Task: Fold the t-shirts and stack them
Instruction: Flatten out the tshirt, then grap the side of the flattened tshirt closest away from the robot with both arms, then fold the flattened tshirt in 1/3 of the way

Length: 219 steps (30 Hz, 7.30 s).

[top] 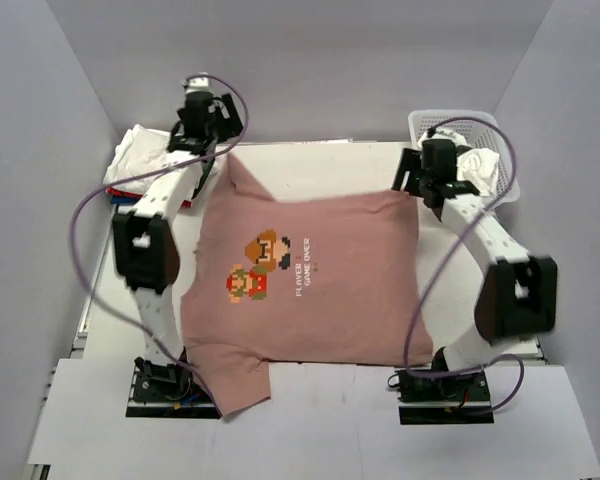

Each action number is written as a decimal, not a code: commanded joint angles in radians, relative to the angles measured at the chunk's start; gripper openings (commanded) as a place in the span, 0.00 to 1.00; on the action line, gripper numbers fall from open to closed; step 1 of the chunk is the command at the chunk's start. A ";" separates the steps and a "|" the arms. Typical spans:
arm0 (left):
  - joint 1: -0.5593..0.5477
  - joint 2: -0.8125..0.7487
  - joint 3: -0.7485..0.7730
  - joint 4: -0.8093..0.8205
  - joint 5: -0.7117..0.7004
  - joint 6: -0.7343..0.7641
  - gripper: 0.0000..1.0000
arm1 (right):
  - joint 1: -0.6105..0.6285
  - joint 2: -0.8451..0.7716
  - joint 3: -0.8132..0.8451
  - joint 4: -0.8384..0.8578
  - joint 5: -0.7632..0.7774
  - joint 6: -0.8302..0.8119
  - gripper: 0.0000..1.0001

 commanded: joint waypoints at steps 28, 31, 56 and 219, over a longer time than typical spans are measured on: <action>-0.016 -0.278 -0.730 -0.182 0.061 -0.171 1.00 | 0.164 0.175 -0.231 -0.007 -0.266 0.084 0.91; -0.016 -0.205 -0.689 -0.156 0.093 -0.171 1.00 | 0.156 0.223 -0.209 -0.015 -0.185 0.117 0.91; -0.016 0.421 0.083 -0.326 0.196 -0.109 1.00 | 0.023 0.803 0.722 -0.328 -0.045 -0.056 0.91; -0.006 -0.098 -0.626 -0.255 0.176 -0.250 1.00 | 0.122 0.606 0.343 0.196 0.191 0.007 0.90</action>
